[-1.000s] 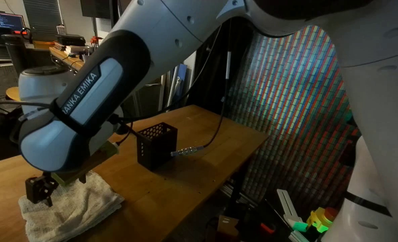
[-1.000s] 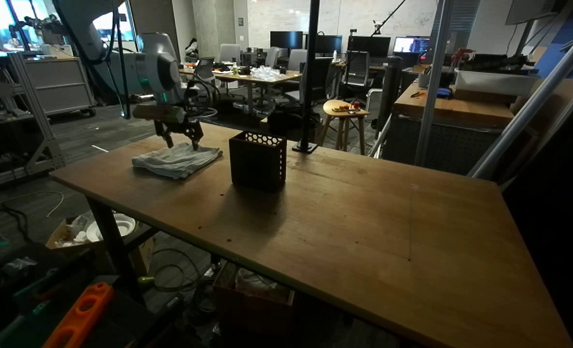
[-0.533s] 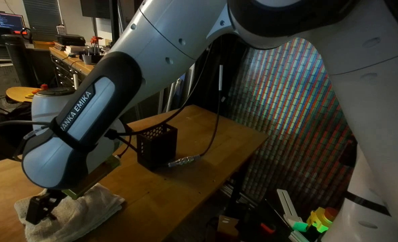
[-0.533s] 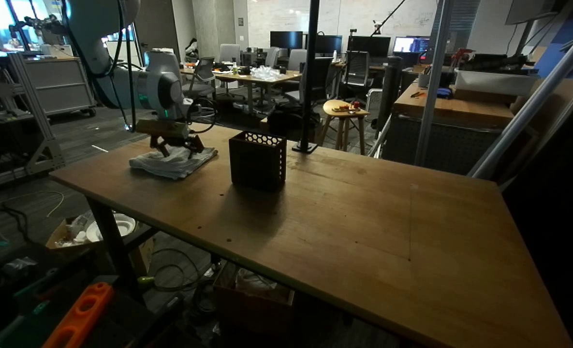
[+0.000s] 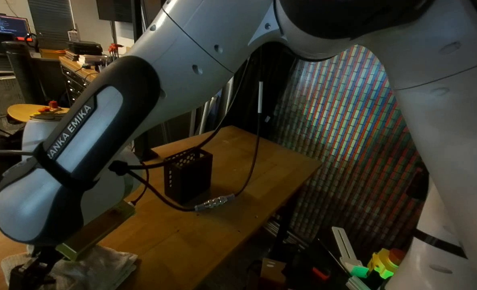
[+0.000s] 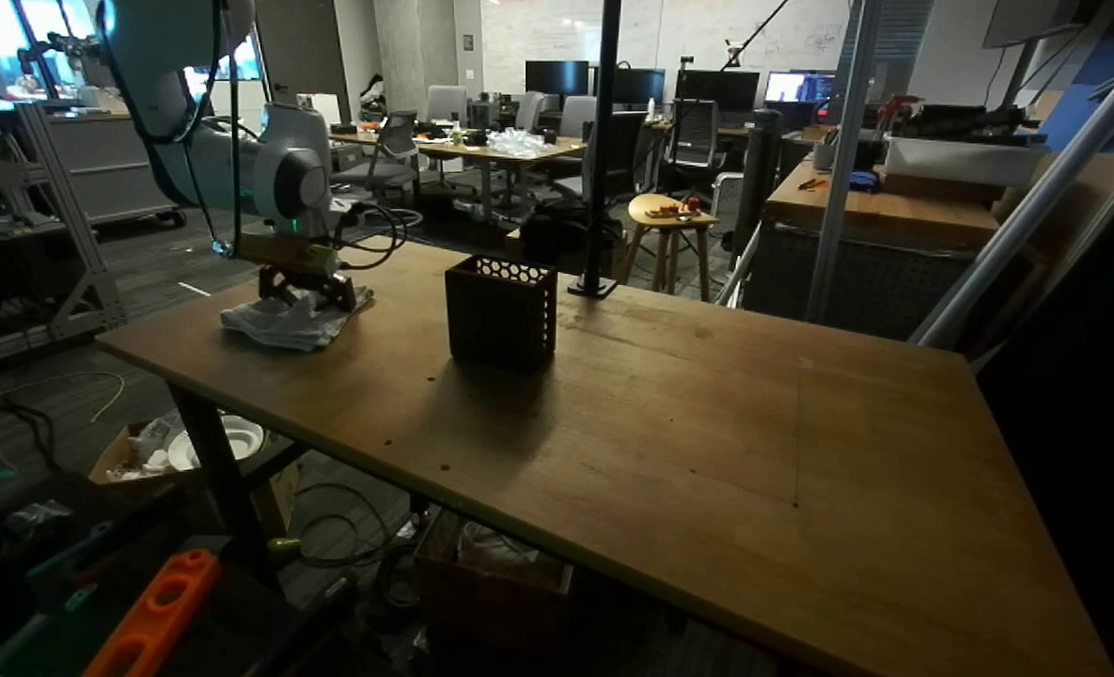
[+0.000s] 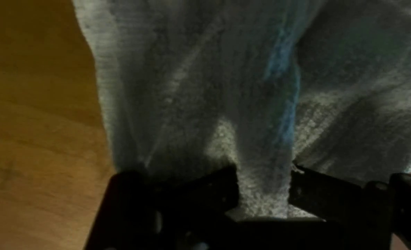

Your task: Place the white towel in the basket

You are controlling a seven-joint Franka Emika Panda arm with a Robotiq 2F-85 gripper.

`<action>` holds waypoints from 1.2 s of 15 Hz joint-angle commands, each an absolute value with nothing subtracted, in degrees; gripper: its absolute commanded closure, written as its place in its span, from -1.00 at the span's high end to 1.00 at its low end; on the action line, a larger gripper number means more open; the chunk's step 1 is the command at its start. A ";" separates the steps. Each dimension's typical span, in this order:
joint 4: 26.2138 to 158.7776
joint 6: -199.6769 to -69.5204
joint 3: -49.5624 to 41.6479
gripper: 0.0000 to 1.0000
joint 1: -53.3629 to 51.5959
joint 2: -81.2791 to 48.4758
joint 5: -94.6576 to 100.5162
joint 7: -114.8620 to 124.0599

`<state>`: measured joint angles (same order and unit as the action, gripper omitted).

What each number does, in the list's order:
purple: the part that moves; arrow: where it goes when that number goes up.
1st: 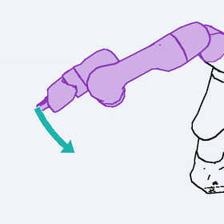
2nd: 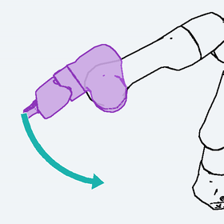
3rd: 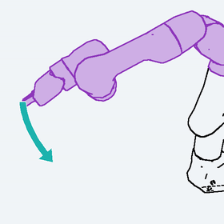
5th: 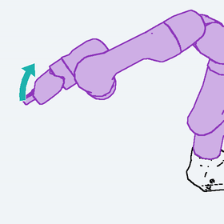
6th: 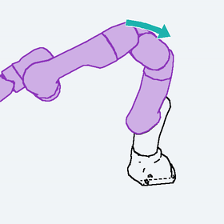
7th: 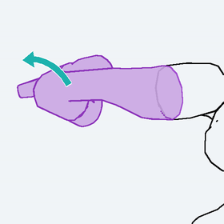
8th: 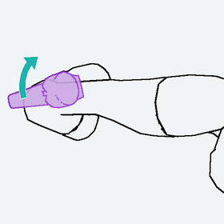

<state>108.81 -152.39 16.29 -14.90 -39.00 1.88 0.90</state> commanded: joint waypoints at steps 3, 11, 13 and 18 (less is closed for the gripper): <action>115.05 -155.10 18.99 -1.00 -12.46 -35.17 -3.54 -1.76; 119.07 -154.66 18.76 -1.00 -12.01 -30.43 -5.79 -1.50; 119.60 -154.30 18.29 -1.00 -11.91 -28.91 -5.57 -1.19; 120.16 -152.35 15.25 -1.00 -11.74 -23.75 -3.98 -0.06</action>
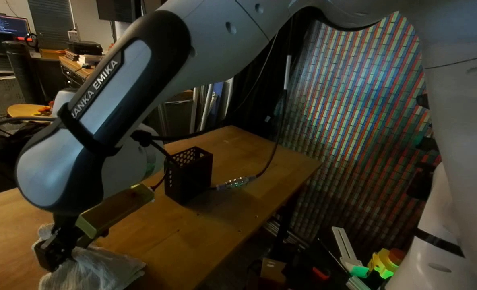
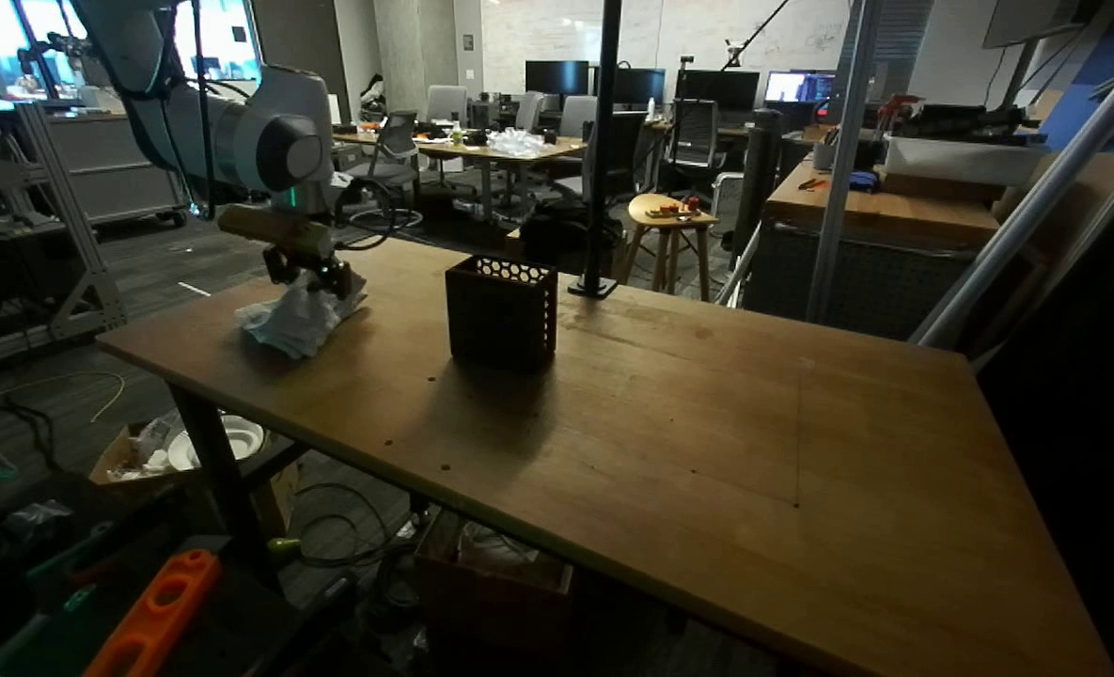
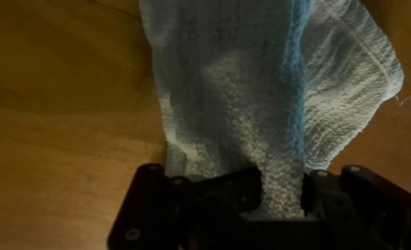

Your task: Place the white towel in the basket

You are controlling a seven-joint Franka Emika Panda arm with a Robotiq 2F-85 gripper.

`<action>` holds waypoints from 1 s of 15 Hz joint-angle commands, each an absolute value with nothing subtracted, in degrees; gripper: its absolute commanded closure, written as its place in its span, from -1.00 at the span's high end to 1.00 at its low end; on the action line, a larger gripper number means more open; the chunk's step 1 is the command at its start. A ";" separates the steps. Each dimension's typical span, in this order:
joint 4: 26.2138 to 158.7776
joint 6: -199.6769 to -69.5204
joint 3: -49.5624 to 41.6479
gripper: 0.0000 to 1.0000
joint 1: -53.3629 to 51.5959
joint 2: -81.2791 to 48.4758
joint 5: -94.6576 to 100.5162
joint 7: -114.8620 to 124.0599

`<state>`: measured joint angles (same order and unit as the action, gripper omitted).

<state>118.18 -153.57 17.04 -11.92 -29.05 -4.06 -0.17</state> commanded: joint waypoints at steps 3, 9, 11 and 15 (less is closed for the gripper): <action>119.84 -150.74 11.94 -1.00 -11.62 -19.90 -2.75 1.35; 119.66 -146.33 5.27 -1.00 -10.96 -12.04 1.95 6.24; 119.98 -144.98 3.92 -1.00 -10.21 -9.93 3.76 7.73; 122.41 -142.48 1.60 -1.00 -7.60 -5.72 7.41 8.16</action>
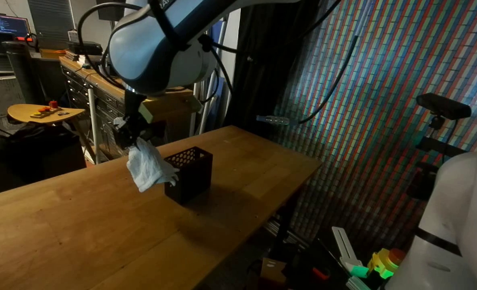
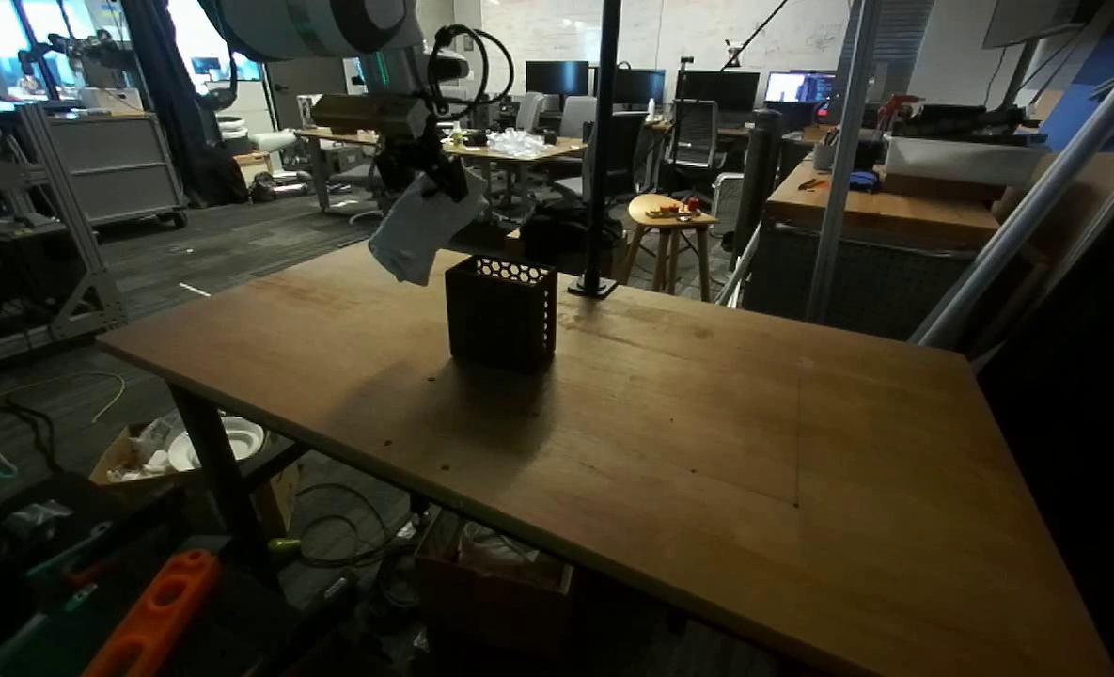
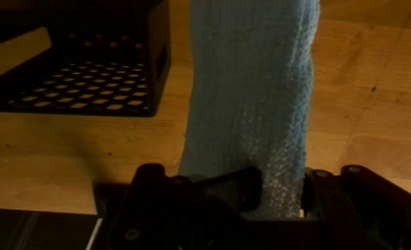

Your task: Place the white towel in the basket

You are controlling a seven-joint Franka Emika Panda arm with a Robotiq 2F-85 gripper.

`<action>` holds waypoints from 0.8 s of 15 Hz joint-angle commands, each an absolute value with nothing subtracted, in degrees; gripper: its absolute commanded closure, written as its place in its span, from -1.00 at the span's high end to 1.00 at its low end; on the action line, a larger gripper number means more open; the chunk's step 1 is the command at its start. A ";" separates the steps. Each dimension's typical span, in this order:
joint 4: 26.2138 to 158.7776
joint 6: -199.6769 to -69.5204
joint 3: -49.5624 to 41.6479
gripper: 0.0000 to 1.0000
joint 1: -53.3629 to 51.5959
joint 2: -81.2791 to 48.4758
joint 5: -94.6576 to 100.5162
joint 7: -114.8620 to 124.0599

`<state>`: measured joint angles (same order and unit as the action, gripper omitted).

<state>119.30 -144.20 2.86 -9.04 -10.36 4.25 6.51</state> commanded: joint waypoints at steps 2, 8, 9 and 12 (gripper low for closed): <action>123.70 -141.85 0.60 -1.00 -6.08 -4.32 9.28 8.14; 124.37 -142.01 -1.12 -1.00 -2.33 -4.04 12.61 6.90; 124.04 -141.87 -1.25 -1.00 -2.01 -4.39 13.22 6.94; 122.67 -142.11 -1.12 -1.00 -1.37 -6.42 13.13 5.73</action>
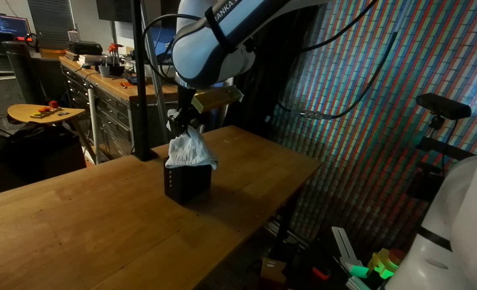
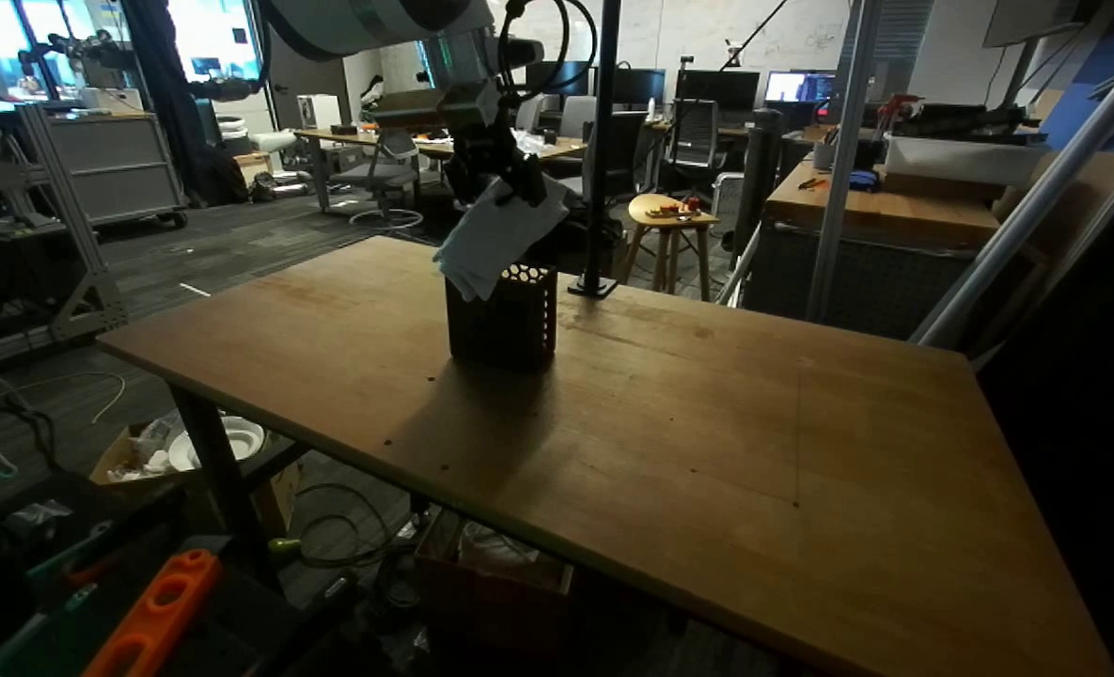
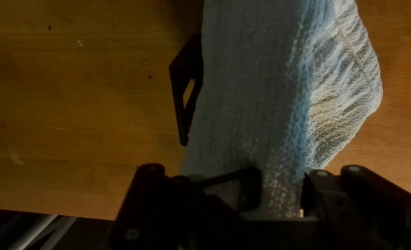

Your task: Place the white towel in the basket

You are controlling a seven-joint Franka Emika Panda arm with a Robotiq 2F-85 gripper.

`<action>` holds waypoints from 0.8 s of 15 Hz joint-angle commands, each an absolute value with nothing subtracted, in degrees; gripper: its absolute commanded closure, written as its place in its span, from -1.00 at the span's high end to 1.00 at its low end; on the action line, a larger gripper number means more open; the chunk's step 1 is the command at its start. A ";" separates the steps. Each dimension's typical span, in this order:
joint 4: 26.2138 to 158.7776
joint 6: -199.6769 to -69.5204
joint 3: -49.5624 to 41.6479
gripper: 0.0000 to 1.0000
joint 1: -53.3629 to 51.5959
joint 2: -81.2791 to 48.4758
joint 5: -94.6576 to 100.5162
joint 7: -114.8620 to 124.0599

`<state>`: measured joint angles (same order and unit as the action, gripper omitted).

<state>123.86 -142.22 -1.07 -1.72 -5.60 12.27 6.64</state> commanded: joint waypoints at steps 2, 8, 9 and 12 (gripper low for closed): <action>122.15 -142.23 -0.87 -1.00 -1.34 -7.82 12.46 4.88; 121.16 -142.53 0.28 -1.00 -1.26 -13.62 9.57 0.42; 120.98 -142.44 0.46 -1.00 -1.22 -14.52 9.19 -0.27; 119.98 -141.93 1.36 -1.00 -0.98 -17.18 6.66 -2.90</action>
<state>122.25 -142.33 0.22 -1.52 -14.56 9.65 0.71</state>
